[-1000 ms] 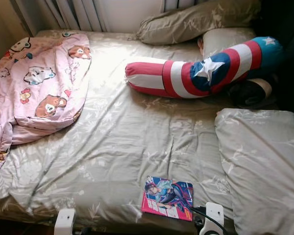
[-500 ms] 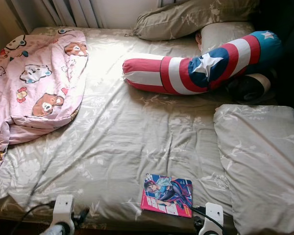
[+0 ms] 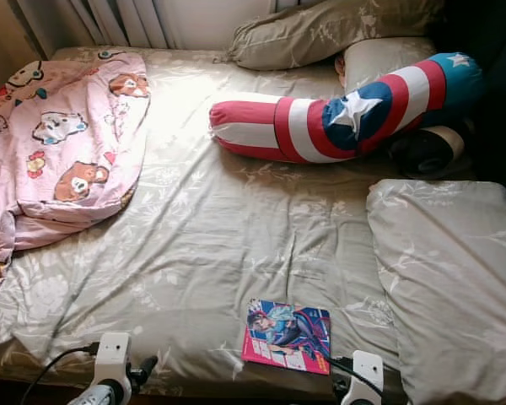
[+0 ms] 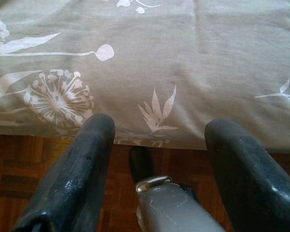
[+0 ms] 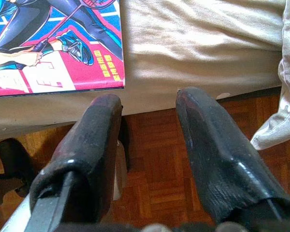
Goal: Clean up the room
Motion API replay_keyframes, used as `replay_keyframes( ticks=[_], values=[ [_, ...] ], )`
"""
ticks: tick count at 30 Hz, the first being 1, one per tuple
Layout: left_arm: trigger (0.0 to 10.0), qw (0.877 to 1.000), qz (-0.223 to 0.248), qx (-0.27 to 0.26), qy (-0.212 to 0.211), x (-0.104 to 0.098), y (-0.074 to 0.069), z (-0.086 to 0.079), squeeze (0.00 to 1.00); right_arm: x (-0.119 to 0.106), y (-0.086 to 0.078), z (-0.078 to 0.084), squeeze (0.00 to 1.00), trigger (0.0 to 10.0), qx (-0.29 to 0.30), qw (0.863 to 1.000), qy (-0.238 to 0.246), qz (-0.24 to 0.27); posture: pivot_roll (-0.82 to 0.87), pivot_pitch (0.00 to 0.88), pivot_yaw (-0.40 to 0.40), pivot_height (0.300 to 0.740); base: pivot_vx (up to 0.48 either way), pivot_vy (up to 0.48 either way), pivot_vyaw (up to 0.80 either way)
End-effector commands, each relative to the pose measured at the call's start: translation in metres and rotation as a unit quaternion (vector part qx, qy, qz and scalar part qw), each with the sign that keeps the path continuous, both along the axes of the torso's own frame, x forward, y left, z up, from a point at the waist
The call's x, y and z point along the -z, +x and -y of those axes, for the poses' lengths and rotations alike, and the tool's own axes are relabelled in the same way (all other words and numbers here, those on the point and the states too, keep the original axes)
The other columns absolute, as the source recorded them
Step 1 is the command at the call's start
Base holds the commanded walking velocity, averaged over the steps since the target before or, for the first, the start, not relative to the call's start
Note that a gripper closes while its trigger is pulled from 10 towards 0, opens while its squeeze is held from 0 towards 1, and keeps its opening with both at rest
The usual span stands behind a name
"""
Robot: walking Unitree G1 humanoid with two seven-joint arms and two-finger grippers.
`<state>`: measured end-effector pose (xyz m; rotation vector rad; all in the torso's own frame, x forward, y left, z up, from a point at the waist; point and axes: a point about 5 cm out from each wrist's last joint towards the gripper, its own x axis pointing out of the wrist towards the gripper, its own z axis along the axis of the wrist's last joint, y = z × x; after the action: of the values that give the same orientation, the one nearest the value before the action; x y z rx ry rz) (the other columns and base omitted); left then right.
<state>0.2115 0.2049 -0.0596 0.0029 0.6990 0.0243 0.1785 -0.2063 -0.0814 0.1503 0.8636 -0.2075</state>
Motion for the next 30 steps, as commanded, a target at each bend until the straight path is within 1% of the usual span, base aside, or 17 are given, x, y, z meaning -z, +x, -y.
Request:
replay_keyframes(
  ticks=[1, 5, 8, 11, 16, 30],
  values=[
    [10.0, 1.000, -0.026, -0.005, 0.000, 0.0075, -0.0118, -0.0014, 0.00, 0.0046, -0.0086, -0.0019, 0.00, 10.0, 0.003, 1.000, 0.006, -0.016, -0.01, 0.160, 0.002, 0.740, 0.000, 0.000, 0.00],
    [10.0, 1.000, -0.029, -0.006, -0.001, 0.0079, -0.0123, -0.0019, 0.00, 0.0043, -0.0077, -0.0040, 0.00, 10.0, -0.003, 1.000, 0.011, -0.012, -0.01, 0.149, 0.005, 0.740, 0.000, 0.000, 0.00],
    [10.0, 1.000, -0.031, -0.006, -0.001, 0.0075, -0.0110, -0.0016, 0.00, 0.0029, -0.0061, -0.0036, 0.00, 10.0, -0.003, 1.000, 0.008, 0.001, -0.02, 0.142, 0.007, 0.740, 0.000, 0.000, 0.58],
    [10.0, 1.000, -0.029, -0.005, 0.001, 0.0064, -0.0085, -0.0009, 0.00, 0.0033, -0.0066, -0.0037, 0.00, 10.0, -0.002, 1.000, 0.010, -0.002, -0.02, 0.139, 0.008, 0.740, 0.000, 0.480, 0.80],
    [10.0, 1.000, -0.028, -0.006, 0.001, 0.0061, -0.0074, 0.0005, 0.00, 0.0041, -0.0086, -0.0016, 0.00, 10.0, 0.016, 1.000, 0.017, -0.005, -0.02, 0.135, 0.007, 0.740, 0.000, 0.480, 0.00],
    [10.0, 0.999, -0.035, -0.007, -0.001, 0.0082, -0.0108, 0.0007, 0.00, 0.0050, -0.0096, -0.0040, 0.00, 10.0, 0.012, 1.000, 0.025, -0.007, -0.01, 0.143, 0.001, 0.740, 0.000, 0.480, 0.00]
  ],
)
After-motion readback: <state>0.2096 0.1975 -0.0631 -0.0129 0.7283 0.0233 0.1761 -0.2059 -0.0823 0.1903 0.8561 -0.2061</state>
